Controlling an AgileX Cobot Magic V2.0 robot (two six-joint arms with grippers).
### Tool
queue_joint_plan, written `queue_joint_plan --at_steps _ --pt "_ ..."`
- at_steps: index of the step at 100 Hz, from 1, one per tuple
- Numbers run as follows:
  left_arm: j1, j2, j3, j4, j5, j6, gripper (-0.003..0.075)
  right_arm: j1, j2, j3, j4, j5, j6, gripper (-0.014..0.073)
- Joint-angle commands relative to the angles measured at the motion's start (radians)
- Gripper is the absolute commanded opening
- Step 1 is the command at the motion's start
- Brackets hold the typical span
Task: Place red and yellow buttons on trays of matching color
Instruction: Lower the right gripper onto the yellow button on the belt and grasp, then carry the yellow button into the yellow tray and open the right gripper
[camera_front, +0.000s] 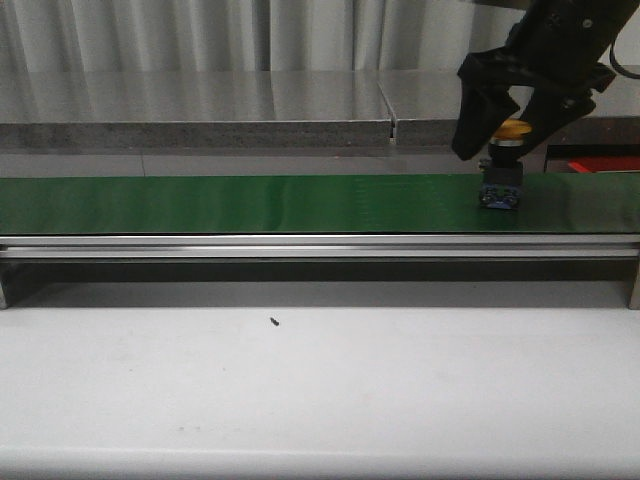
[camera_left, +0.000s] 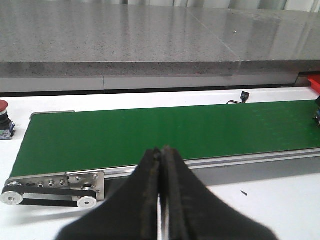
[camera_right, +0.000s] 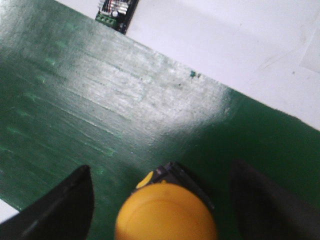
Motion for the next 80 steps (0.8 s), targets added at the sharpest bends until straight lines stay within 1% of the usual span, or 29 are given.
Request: queue_joint_plan --at_steps 1,12,17,21,34,46,60,69,80 --pt "-0.009 0.006 -0.027 -0.026 -0.067 0.000 -0.0019 -0.007 -0.039 -0.040 -0.010 0.015 0.039 0.0456" --pt "-0.009 0.006 -0.027 -0.026 -0.067 0.000 -0.0019 -0.011 -0.042 -0.040 -0.052 0.047 0.082 0.0256" --pt "-0.009 0.006 -0.027 -0.026 -0.067 0.000 -0.0019 -0.011 -0.049 -0.040 -0.054 0.055 0.083 0.0200" --pt "-0.009 0.006 -0.027 -0.026 -0.067 0.000 -0.0019 -0.011 -0.057 -0.040 -0.054 0.058 0.083 0.0176" --pt "-0.009 0.006 -0.027 -0.026 -0.067 0.000 -0.0019 -0.020 -0.115 -0.040 -0.057 0.074 0.083 0.0171" --pt "-0.009 0.006 -0.027 -0.026 -0.067 0.000 -0.0019 -0.062 -0.191 -0.040 -0.062 0.130 0.106 0.0171" --pt "-0.009 0.006 -0.027 -0.026 -0.067 0.000 -0.0019 -0.167 -0.274 -0.026 -0.128 0.231 0.201 0.0171" --pt "-0.009 0.006 -0.027 -0.026 -0.067 0.000 -0.0019 -0.250 -0.333 0.024 -0.180 0.232 0.254 0.0171" --pt "-0.009 0.006 -0.027 -0.026 -0.067 0.000 -0.0019 -0.353 -0.388 0.110 -0.203 0.214 0.290 0.0171"
